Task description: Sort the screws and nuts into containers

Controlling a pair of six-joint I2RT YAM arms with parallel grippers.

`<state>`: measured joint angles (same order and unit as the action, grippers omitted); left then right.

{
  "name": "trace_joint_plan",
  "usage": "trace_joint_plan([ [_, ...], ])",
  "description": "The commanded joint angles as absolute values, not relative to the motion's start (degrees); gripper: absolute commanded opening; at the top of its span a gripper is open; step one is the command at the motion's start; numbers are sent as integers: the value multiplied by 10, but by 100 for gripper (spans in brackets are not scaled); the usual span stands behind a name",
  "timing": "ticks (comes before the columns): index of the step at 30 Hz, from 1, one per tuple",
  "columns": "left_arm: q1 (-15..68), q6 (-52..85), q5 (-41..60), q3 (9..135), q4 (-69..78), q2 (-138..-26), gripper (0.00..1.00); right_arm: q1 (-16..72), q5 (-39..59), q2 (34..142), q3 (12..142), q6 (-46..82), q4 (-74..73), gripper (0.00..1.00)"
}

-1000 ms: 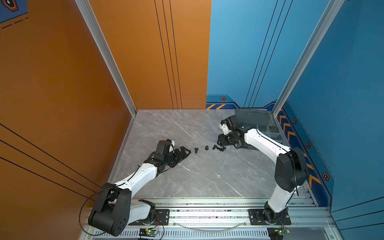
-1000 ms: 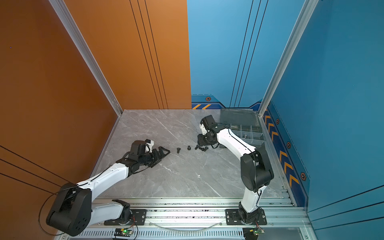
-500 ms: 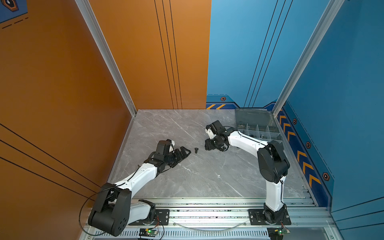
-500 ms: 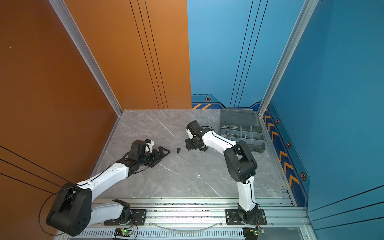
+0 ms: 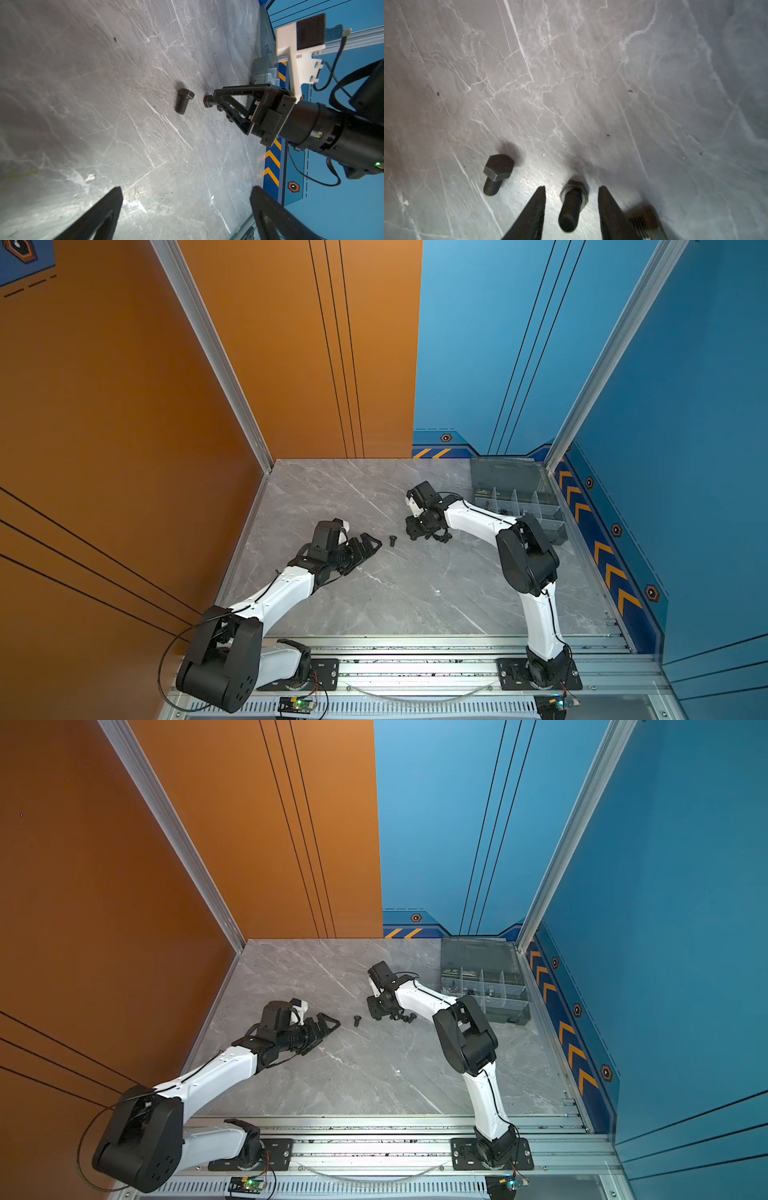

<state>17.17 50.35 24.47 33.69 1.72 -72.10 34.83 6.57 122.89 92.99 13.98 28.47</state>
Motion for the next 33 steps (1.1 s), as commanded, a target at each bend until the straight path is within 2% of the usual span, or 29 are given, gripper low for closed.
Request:
trace_joint_plan([
  [1,167,495,243,333,14,-717,98,358,33,1243,958,143,308,42],
  [18,166,497,241,329,14,-713,98,364,8,1259,958,137,329,32],
  [29,167,498,242,328,14,-712,98,364,15,1251,949,136,332,5],
  [33,167,498,241,328,15,-713,98,360,25,1232,939,138,331,0],
])
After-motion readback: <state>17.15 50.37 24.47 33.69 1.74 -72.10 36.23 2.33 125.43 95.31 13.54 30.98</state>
